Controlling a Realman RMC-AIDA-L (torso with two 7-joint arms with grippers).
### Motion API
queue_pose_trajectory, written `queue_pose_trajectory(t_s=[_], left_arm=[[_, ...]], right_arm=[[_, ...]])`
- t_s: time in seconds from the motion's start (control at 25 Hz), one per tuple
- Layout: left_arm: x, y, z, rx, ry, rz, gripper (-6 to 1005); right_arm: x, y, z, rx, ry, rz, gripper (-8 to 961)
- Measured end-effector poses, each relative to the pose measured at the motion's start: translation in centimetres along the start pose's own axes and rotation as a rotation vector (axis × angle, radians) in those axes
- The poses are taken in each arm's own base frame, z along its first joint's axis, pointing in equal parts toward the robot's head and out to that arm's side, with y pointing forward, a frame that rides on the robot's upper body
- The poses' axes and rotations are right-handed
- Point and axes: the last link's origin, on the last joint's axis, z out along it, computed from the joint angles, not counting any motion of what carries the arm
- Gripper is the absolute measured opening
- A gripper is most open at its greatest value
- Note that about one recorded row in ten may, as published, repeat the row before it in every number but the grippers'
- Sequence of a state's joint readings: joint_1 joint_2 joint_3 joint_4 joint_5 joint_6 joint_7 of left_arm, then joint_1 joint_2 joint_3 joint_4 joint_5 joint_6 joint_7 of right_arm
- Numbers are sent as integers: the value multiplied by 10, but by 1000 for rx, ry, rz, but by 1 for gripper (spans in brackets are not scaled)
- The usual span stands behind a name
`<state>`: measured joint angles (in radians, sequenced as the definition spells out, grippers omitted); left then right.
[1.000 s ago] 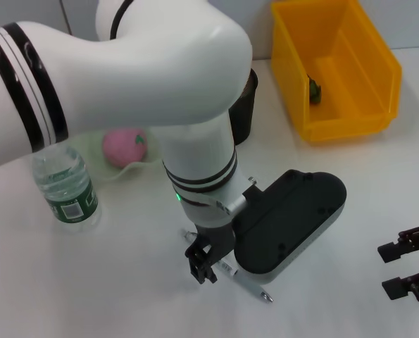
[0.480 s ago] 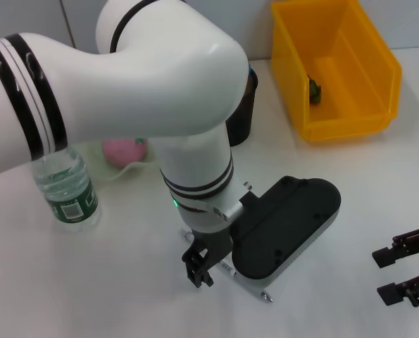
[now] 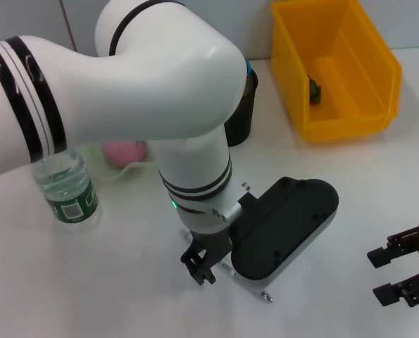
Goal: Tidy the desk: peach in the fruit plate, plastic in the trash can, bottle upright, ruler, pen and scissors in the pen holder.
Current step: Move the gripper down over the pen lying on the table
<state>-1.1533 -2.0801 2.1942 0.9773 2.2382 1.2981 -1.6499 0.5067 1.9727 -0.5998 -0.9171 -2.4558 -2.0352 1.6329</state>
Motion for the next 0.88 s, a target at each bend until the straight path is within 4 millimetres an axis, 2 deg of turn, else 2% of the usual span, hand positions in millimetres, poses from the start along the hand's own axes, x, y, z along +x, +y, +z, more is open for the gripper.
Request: queue_pose_trajectory(t_s=[0.04,0.08,0.88], left_arm=[[0,1,1,-2,1,-8,728],[0,2,2,-5,-1,-10,629],[-3,3,6,-2,-11,0,625]], right_arm=[[-1,0,0,0,0,-2,752],[-1,0,1,1,1,-7,752],[-10,-2,7,-15,34,-21,751]])
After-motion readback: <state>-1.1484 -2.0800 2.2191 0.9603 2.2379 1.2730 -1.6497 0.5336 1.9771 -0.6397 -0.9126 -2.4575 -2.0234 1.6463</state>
